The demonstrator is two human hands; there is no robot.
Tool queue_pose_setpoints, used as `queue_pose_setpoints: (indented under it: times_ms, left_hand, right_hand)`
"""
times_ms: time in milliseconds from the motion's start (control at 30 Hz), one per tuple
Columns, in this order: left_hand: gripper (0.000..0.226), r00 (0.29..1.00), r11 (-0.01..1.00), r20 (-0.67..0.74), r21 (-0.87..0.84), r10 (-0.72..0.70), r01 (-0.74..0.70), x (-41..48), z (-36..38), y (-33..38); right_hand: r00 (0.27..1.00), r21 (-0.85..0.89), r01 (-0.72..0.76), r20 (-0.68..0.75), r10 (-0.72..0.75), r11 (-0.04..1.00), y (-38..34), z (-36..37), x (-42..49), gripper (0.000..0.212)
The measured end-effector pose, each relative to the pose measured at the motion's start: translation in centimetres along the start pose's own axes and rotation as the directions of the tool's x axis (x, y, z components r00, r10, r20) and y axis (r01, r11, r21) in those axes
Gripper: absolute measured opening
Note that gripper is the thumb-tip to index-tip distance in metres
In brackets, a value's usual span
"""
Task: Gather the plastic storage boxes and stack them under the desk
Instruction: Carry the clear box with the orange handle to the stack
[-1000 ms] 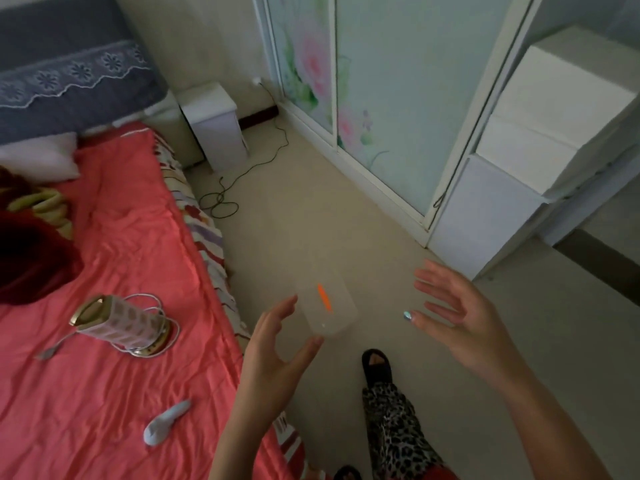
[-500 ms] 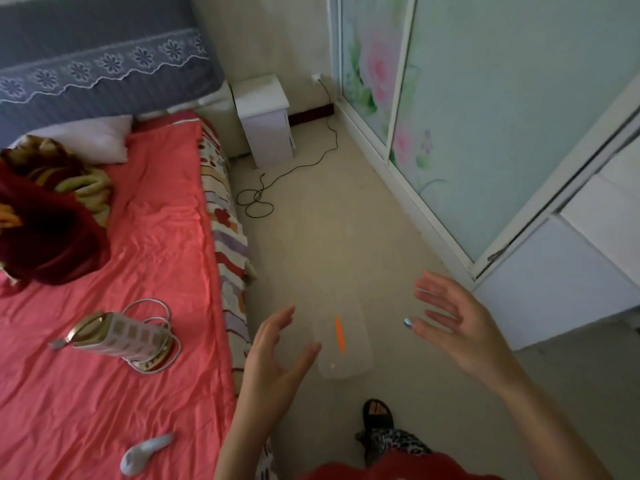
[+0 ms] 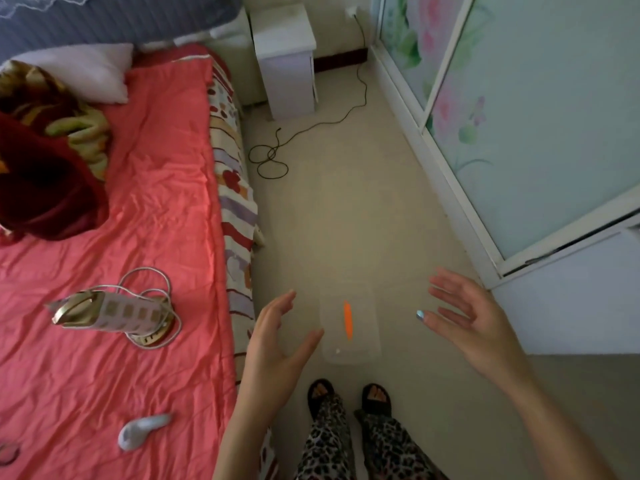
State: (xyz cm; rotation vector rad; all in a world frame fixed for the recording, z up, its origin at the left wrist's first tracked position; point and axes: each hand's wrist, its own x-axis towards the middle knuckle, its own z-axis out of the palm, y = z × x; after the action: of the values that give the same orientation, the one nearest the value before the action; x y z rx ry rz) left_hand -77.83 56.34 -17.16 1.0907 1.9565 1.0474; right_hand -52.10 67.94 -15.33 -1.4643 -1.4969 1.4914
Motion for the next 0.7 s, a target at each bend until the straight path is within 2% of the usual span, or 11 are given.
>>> queue_pose_setpoints:
  times_ms: [267,533,700]
  left_hand:
    - [0.063,0.989,0.993,0.083,0.012,-0.120,0.119,5.3,2.9,-6.6]
    - [0.069,0.936,0.949,0.158,0.076,-0.314,0.306,10.9,9.2,-18.2]
    - [0.081,0.886,0.908,0.204,0.142,-0.416,0.394,13.6,12.9,-25.4]
  right_hand:
    - [0.985,0.022,-0.163,-0.050,0.164,0.986,6.1,4.7,5.5,0.066]
    - [0.920,-0.056,-0.391,-0.067,0.387,0.919,19.0,7.8,11.8,0.074]
    - [0.886,-0.137,-0.464,-0.080,0.457,0.875,26.3,9.1,15.6,0.081]
